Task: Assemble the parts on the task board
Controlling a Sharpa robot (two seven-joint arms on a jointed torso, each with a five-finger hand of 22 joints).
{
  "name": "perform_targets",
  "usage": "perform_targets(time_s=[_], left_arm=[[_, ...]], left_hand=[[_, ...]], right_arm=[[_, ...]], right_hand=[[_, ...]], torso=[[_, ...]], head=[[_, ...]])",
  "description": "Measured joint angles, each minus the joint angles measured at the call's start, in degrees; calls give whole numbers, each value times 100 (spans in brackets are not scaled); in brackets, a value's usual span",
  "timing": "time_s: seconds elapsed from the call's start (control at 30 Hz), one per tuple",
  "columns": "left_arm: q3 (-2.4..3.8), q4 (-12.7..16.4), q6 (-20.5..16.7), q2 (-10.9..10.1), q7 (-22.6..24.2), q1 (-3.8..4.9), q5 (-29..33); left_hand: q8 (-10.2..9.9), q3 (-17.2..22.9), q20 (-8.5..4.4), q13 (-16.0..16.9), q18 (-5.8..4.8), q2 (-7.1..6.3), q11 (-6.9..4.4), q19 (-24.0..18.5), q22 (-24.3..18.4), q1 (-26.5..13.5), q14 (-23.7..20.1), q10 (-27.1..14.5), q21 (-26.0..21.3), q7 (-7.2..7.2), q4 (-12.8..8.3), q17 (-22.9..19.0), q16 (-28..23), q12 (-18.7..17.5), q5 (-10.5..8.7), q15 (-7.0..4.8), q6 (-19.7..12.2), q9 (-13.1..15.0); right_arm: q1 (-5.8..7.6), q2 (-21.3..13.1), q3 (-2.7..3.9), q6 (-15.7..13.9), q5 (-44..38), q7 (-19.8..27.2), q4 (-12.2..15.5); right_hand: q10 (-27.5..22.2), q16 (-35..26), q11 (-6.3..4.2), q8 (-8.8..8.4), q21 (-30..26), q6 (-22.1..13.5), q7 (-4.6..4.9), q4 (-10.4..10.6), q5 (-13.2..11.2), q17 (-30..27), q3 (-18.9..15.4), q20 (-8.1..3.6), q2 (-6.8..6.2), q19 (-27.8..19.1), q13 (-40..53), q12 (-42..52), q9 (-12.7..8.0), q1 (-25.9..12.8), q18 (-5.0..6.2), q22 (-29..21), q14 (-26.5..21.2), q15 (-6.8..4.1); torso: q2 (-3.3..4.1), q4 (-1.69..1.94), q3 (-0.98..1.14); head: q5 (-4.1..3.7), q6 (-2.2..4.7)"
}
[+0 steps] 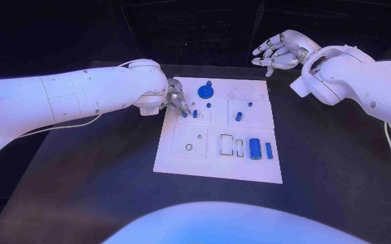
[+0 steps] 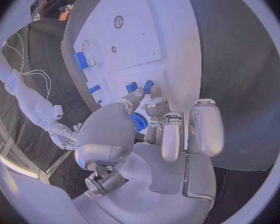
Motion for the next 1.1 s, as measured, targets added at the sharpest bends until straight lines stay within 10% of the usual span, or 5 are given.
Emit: perform_targets(time_s=[0.63,1.1], left_arm=[[2,-98,82,73,-41,-14,-1],[-3,-81,-3,0,-46,-27,-2]], left_hand=[[49,-109,0,16,0,-54,0,0,7,-98,0,-1,0,-1,108,0,0,21,0,0,-2,34],[150,-964,0,1,0,-387,21,0,26,-752,0,19,0,-1,559,0,0,44,-1,1,-2,122]], right_arm=[[0,11,0,1,0,2,-1],[0,11,0,1,0,3,-5]], right_hand=[[0,0,0,0,0,0,0,0,0,0,0,0,0,0,1,0,0,0,0,0,0,0],[0,0,0,0,0,0,0,0,0,0,0,0,-30,0,-4,0,-5,30,0,0,0,0]], torso=[[-2,0,-1],[0,-1,-4]], head=[[-8,-1],[-10,12]])
